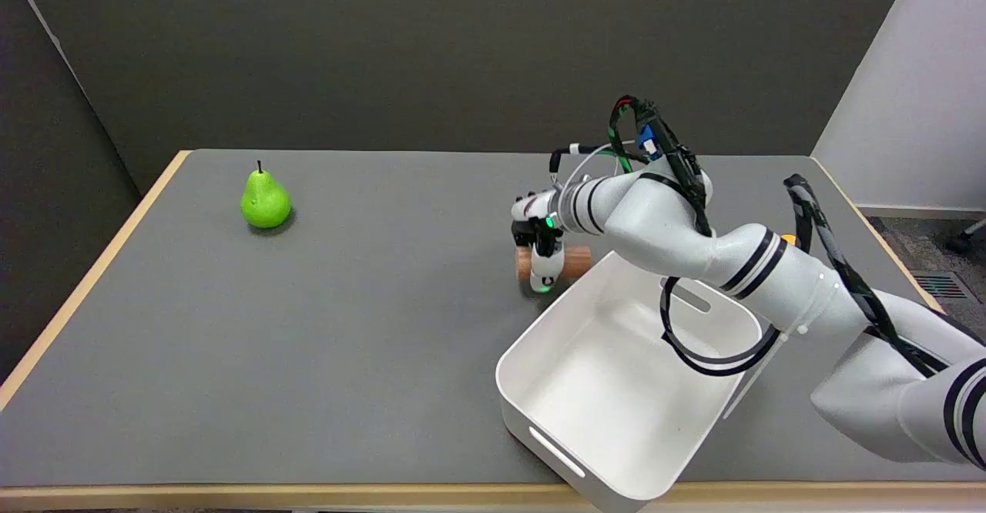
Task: Place the wooden cylinder in the box.
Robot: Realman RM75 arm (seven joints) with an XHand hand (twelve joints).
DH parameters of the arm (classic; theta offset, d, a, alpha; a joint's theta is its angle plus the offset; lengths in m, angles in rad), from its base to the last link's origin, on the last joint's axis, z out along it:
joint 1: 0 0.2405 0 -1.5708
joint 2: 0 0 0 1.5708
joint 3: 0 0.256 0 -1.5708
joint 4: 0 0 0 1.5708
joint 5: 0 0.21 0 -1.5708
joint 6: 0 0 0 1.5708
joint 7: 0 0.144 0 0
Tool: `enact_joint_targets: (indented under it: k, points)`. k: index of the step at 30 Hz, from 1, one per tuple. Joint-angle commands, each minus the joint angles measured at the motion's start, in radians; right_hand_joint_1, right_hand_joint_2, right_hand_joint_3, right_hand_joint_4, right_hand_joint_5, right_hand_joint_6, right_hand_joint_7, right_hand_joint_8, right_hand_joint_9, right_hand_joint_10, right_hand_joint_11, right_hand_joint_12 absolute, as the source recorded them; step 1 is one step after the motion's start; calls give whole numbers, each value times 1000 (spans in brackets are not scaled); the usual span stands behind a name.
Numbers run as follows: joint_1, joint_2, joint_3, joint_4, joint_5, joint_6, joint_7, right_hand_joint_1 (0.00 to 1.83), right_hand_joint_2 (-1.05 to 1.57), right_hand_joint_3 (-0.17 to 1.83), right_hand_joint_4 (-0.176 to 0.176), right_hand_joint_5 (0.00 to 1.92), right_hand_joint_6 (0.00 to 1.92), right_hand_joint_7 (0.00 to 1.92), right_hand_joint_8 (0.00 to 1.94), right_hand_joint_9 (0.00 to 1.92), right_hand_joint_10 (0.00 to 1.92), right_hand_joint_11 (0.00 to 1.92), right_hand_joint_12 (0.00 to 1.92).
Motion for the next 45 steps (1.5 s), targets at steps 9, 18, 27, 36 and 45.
enact_joint_targets:
  k: [9, 18, 27, 36, 45]
  points:
    - [-23, 5, 129, 310, -433, 135, 10, 1272, 1256, 250, -136, 436, 1597, 521, 1800, 604, 1900, 406, 1921]
    - [-83, 16, 230, 326, -491, 265, 87, 1297, 1076, 596, -150, 455, 1641, 582, 1810, 657, 1921, 417, 1921]
    - [-311, 60, 497, 325, -492, 652, 273, 1295, 1061, 624, -142, 463, 1656, 594, 1801, 657, 1921, 444, 1921]
    - [-604, 71, 827, 316, -509, 994, 435, 1301, 1050, 634, -147, 474, 1639, 607, 1787, 663, 1921, 441, 1921]
    - [-766, 73, 1047, 304, -507, 1170, 600, 1309, 1016, 688, -155, 487, 1646, 636, 1779, 676, 1921, 470, 1921]
